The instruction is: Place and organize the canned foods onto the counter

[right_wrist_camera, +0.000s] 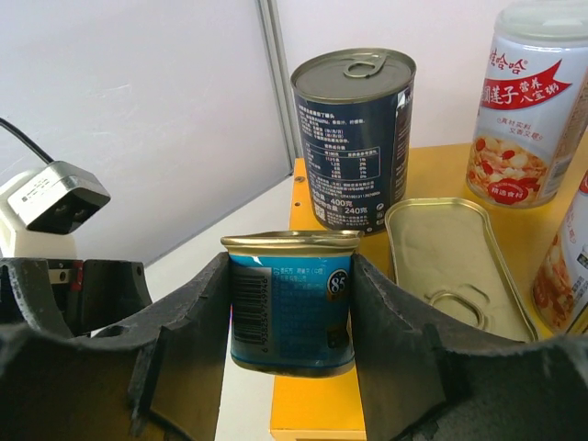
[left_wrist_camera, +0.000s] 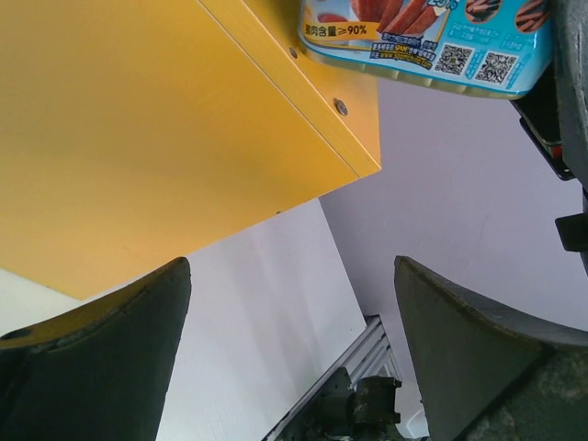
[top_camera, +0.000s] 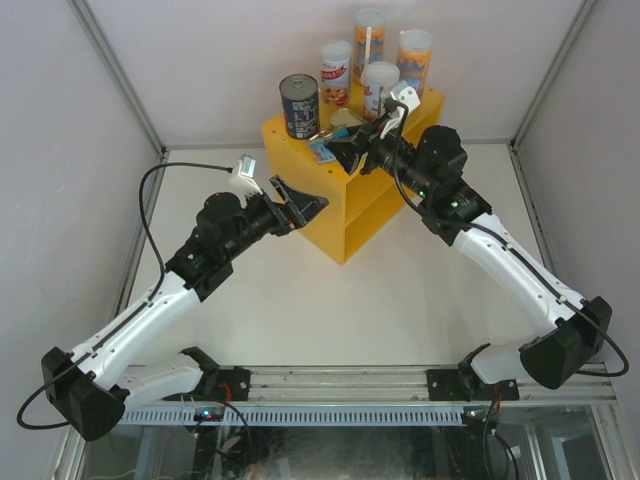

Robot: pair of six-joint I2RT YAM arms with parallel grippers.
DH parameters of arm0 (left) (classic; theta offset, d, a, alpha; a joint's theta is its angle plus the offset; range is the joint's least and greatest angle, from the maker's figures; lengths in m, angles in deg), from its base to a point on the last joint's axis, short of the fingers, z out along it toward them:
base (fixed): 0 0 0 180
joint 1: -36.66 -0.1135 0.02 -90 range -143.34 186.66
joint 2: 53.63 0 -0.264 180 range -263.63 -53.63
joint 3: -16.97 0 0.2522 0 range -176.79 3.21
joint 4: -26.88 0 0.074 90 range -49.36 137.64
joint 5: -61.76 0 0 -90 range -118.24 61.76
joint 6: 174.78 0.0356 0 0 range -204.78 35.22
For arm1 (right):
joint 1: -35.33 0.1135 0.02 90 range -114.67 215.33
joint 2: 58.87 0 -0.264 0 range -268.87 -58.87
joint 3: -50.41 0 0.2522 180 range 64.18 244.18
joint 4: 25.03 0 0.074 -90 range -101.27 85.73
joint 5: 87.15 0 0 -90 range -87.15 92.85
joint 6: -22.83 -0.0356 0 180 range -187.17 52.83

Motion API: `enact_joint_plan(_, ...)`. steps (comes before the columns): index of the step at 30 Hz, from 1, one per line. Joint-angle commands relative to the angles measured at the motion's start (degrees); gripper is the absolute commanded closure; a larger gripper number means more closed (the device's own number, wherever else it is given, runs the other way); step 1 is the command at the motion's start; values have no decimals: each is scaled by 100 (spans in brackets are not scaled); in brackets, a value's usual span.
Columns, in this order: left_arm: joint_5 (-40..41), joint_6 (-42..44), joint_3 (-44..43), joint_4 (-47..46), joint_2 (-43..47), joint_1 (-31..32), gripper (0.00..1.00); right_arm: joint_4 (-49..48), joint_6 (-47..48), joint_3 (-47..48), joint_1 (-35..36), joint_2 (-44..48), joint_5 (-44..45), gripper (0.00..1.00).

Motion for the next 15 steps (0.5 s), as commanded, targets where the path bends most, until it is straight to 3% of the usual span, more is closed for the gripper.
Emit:
enact_joint_plan(1,40,-127,194,-263,132,-35,5,-331,79,-139,-67,331,-88,73)
enact_joint_plan(15,55,-220,385,-295,260,-37,6,-245,85,-629,-94,474,-62,72)
